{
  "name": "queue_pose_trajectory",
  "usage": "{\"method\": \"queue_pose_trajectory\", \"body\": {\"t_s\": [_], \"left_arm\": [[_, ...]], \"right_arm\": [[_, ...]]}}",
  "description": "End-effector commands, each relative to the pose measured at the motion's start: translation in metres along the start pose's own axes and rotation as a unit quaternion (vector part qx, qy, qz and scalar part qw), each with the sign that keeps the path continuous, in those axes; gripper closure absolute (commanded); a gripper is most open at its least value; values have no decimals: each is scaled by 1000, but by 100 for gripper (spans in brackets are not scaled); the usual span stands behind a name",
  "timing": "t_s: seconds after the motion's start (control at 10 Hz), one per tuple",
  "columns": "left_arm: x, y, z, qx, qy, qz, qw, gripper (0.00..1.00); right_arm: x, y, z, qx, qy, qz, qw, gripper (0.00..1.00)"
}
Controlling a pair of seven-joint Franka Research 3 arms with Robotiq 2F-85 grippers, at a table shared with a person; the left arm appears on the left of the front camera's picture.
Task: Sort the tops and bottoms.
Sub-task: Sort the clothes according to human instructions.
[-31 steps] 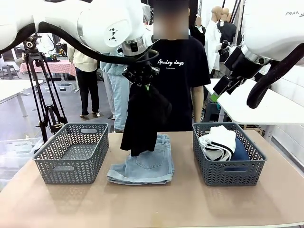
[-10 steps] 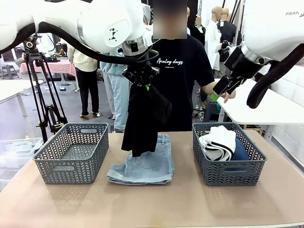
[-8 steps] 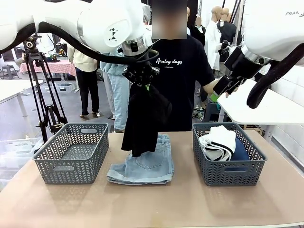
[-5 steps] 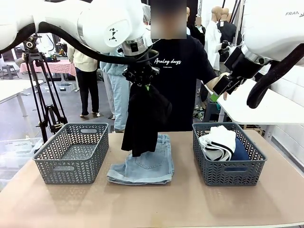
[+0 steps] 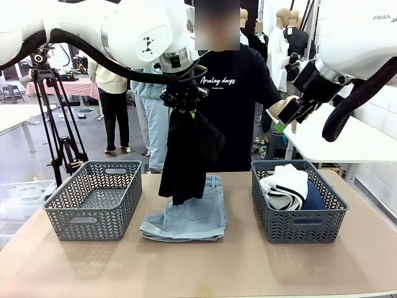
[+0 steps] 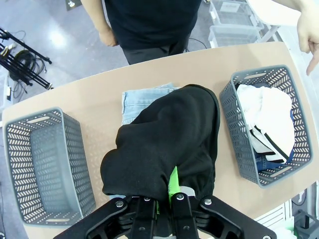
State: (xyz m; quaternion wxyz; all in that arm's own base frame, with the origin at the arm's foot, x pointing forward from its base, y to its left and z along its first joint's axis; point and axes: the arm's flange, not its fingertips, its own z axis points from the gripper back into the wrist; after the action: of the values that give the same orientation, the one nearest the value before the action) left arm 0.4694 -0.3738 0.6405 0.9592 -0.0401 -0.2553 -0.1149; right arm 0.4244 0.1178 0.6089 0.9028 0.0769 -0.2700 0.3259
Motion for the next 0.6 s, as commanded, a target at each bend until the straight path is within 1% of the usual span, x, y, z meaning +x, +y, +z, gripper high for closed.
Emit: {"method": "queue_pose_trajectory", "body": {"t_s": [0.0, 0.1, 0.2, 0.3, 0.5], "left_arm": [[3, 2, 5, 2, -1, 1, 1000, 100], [3, 2, 5, 2, -1, 1, 1000, 100], [3, 2, 5, 2, -1, 1, 1000, 100], [3, 2, 5, 2, -1, 1, 1000, 100], [3, 2, 5, 2, -1, 1, 1000, 100]], "right_arm": [[-2, 0, -2, 5, 0, 1, 1000, 0], [0, 0, 0, 0, 0, 0, 1000, 0], [-9, 3, 22, -24, -12, 9, 1000, 0], [-21, 0, 40, -40, -15, 7, 999, 0], [-44, -19, 62, -53, -19, -13, 998, 0]]}}
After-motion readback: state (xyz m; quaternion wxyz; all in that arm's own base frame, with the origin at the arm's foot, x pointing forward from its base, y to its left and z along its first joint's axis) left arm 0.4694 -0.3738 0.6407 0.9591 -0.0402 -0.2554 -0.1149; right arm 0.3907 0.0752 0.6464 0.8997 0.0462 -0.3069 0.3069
